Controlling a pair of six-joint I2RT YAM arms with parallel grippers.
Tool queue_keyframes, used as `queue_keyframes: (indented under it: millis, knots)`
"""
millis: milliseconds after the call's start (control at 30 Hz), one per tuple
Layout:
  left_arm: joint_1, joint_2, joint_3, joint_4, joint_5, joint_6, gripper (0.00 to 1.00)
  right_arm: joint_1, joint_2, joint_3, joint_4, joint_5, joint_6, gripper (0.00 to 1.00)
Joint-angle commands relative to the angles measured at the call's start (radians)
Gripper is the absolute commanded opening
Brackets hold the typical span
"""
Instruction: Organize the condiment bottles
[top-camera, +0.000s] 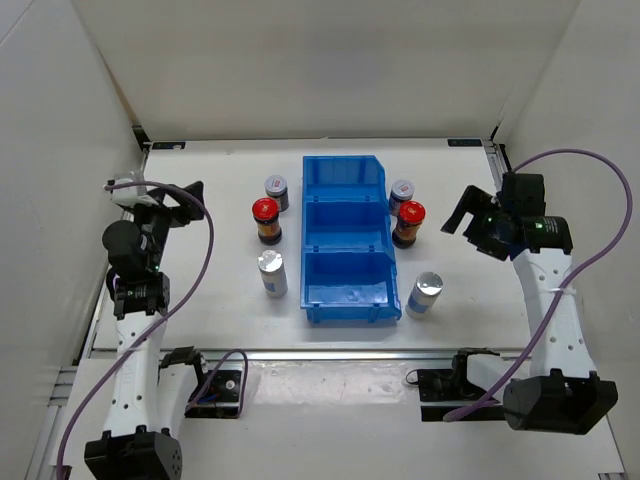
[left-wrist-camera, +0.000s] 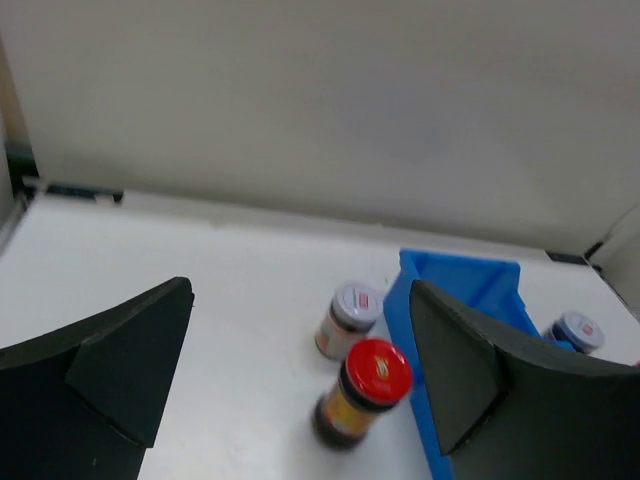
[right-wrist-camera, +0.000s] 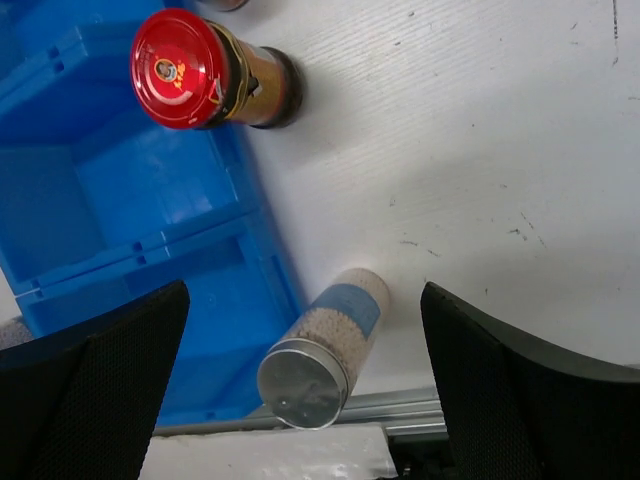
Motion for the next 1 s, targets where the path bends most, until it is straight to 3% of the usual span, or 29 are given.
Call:
queue_keyframes:
  millis: [0, 100, 200, 333, 467, 600, 667, 700, 800, 967]
  knots:
    - [-0.029, -0.024, 0.062, -0.325, -0.080, -0.076, 1.00, 0.009, -0.053, 0.012, -0.051, 0.018, 0.011, 1.00]
    - [-0.050, -0.033, 0.102, -0.468, -0.145, -0.111, 1.00, 0.009, -0.053, 0.040, -0.100, 0.080, 0.061, 1.00]
    - [-0.061, -0.079, 0.111, -0.485, -0.145, -0.123, 1.00, 0.009, -0.053, 0.049, -0.155, 0.132, 0.126, 1.00]
    - [-0.061, -0.099, 0.191, -0.657, -0.197, -0.181, 1.00, 0.009, -0.043, 0.073, -0.143, 0.034, 0.106, 1.00]
    - [-0.061, -0.124, 0.220, -0.887, -0.300, -0.422, 1.00, 0.009, -0.054, 0.092, -0.051, -0.133, 0.034, 1.00]
    - [-0.072, -0.113, 0.223, -0.887, -0.035, -0.282, 1.00, 0.018, -0.054, 0.132, -0.051, -0.133, -0.043, 1.00]
    - [-0.072, -0.113, 0.198, -0.875, -0.035, -0.364, 1.00, 0.018, -0.021, 0.142, -0.051, -0.124, -0.099, 1.00]
    - [-0.072, -0.122, 0.174, -0.875, 0.041, -0.393, 1.00, 0.032, 0.001, 0.153, -0.036, -0.088, -0.115, 1.00]
    - [-0.081, -0.122, 0.136, -0.875, 0.210, -0.302, 1.00, 0.064, 0.077, 0.220, -0.025, 0.013, -0.165, 1.00]
    - [-0.124, -0.101, 0.100, -0.875, 0.240, -0.292, 1.00, 0.098, 0.277, 0.369, -0.034, 0.138, -0.213, 1.00]
